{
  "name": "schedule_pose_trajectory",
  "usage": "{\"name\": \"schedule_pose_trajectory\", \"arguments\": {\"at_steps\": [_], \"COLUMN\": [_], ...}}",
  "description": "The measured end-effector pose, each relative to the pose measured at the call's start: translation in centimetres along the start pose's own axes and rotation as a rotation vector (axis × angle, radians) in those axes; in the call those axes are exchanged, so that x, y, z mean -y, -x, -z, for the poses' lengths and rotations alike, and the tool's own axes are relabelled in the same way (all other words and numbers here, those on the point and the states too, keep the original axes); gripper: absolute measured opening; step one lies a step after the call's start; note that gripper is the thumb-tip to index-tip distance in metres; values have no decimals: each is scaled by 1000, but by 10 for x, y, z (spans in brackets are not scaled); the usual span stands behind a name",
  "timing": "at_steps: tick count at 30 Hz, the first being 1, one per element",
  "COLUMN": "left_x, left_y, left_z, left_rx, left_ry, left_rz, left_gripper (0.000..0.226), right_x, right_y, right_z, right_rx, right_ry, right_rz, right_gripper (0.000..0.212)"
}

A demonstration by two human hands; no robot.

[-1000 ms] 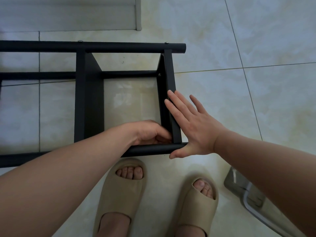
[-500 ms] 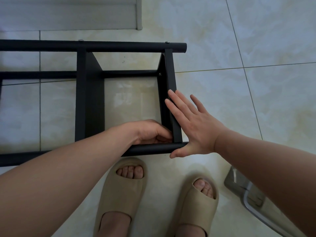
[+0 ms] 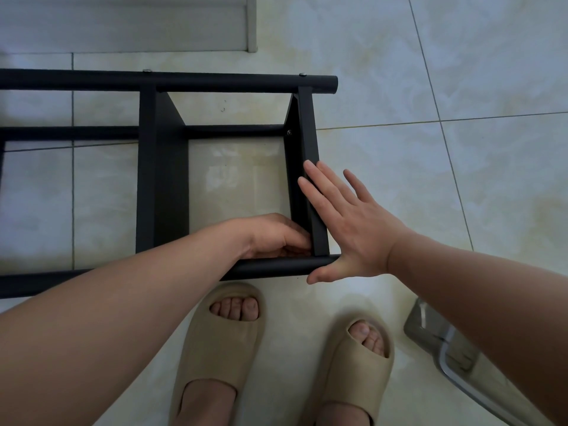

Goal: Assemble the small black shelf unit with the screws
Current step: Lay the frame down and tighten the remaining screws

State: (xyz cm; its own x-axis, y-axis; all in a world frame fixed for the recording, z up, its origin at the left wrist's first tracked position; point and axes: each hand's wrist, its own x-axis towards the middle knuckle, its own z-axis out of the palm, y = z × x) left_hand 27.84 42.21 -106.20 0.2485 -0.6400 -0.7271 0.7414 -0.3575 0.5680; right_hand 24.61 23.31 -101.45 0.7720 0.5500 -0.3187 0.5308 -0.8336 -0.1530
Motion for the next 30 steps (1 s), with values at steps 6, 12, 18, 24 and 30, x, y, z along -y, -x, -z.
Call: {"name": "schedule_pose_trajectory", "arguments": {"at_steps": [6,12,18,24,30], "left_x": [0,-2,0,0,1], "left_y": [1,1,-2,-1,-2], "left_z": [2,-2,0,3,1], "left_rx": [6,26,-29,33,-2], "left_ry": [78,49,-8,37,-56], "left_rz": [-10,-8,-17,-5,-4], "left_gripper": [19,27,17,18,11], "right_x": [0,0,0,0,1], "right_y": [0,0,0,1,1], "right_z": [-1,0,1,3,7], "right_rx": [-8,6,5,11,27], "right_ry": [3,3,8,-1,0], "right_rz": [5,-1,-5,-6,-11], "right_gripper": [136,136,136,137,138]}}
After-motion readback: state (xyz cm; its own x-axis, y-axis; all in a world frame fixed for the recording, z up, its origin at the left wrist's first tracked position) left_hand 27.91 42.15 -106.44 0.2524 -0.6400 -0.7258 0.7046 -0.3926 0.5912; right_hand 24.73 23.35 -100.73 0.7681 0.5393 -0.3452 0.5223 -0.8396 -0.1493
